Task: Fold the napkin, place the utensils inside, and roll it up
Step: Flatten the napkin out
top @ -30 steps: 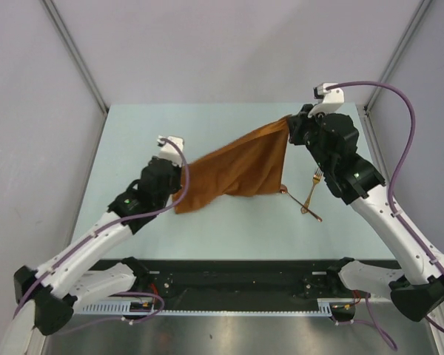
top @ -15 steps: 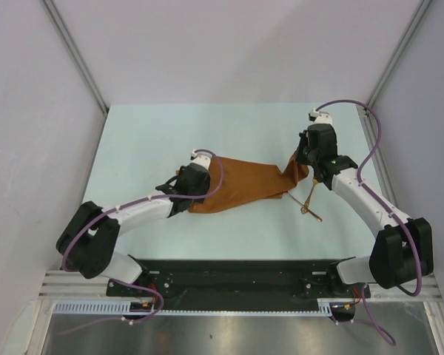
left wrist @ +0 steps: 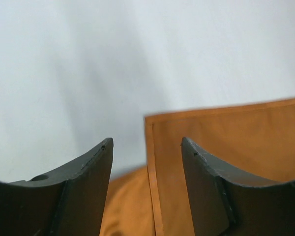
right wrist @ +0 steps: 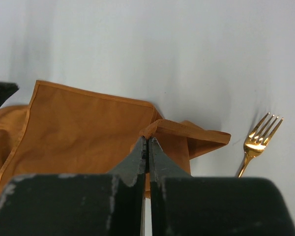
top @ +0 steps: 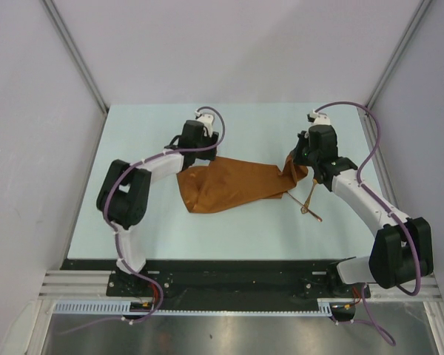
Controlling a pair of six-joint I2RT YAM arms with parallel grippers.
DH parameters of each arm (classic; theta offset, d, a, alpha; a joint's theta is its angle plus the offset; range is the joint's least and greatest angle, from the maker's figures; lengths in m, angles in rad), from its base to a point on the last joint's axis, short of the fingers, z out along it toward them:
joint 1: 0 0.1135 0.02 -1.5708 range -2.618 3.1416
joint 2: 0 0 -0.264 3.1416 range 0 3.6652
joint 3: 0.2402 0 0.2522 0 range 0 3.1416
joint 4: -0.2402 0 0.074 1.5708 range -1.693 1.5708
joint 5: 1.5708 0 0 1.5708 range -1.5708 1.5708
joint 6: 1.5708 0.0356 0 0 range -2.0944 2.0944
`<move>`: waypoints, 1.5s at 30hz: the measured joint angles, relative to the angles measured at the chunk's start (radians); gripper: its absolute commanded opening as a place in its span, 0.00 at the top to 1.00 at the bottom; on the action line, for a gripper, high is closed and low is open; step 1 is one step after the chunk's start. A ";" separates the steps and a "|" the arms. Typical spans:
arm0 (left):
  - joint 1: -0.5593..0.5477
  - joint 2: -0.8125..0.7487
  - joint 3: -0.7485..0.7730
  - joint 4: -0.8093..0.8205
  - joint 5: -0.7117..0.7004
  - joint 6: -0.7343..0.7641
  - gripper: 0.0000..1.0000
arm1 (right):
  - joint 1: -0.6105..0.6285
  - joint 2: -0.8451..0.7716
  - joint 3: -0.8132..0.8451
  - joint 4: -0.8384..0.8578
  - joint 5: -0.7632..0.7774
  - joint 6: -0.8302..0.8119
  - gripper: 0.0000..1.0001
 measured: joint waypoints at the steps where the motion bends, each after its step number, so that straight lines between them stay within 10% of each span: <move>1: 0.007 0.035 0.037 -0.011 0.014 0.002 0.40 | 0.000 0.000 0.000 0.000 -0.003 0.000 1.00; 15: 0.034 0.287 0.320 -0.223 0.115 0.005 0.55 | -0.008 0.021 0.000 0.007 -0.046 0.004 1.00; 36: 0.014 0.278 0.296 -0.215 0.052 -0.019 0.64 | -0.011 0.057 0.000 0.029 -0.064 0.017 1.00; 45: -0.019 0.277 0.292 -0.219 0.001 -0.039 1.00 | -0.018 0.057 0.000 0.036 -0.068 0.022 1.00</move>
